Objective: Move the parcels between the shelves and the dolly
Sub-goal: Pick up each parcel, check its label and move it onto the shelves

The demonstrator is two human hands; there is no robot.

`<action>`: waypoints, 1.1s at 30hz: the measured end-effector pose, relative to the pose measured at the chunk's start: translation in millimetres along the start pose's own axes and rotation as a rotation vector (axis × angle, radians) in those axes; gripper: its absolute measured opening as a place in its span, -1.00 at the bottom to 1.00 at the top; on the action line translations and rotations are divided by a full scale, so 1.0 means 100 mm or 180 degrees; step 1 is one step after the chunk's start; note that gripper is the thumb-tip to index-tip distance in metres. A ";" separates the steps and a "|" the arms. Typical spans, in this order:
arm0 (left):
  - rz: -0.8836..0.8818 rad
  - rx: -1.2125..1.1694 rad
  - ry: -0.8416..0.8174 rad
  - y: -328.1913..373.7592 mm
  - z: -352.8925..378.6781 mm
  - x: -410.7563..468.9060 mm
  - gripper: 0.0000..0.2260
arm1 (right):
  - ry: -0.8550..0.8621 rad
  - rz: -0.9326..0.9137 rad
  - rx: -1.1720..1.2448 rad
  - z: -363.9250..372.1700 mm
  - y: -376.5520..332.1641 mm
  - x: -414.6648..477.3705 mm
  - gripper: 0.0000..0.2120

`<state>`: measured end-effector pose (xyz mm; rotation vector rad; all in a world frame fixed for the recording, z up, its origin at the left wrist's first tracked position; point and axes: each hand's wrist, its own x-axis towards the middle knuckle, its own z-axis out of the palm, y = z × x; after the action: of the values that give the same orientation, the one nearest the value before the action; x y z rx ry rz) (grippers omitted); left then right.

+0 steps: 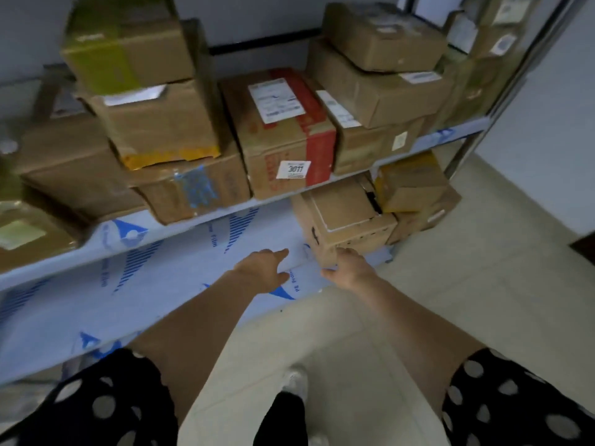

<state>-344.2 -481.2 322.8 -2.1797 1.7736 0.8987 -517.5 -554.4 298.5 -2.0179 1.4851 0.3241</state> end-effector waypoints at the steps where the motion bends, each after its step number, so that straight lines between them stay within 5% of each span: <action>1: 0.0019 0.0021 -0.0021 0.09 -0.04 0.15 -0.42 | 0.0025 0.0068 0.0013 -0.06 0.11 0.08 -0.44; 12: 0.0478 -0.0231 -0.0123 1.25 -0.40 1.50 -0.50 | 0.0485 0.0644 0.0484 -0.80 1.13 0.90 -0.47; 16: 0.0219 -0.0633 0.0138 1.85 -0.54 1.87 -0.60 | 0.0953 0.0642 0.0621 -1.11 1.63 1.29 -0.60; 21: -0.0416 -0.1527 0.0519 2.47 -0.59 2.42 -0.75 | 0.1382 0.0706 0.1160 -1.56 2.20 1.73 -0.50; 27: -0.1283 -0.2237 0.1068 2.78 -0.62 2.99 -0.58 | 0.0958 0.0296 0.1566 -1.88 2.56 2.23 -0.60; 33: -0.1265 -0.2411 0.1233 2.87 -0.56 3.04 -0.68 | 0.0648 0.0090 0.1794 -1.92 2.60 2.35 -0.70</action>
<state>-564.6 -835.9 261.0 -3.2113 1.1180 1.2417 -707.2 -900.7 241.9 -1.6067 1.5136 -0.2749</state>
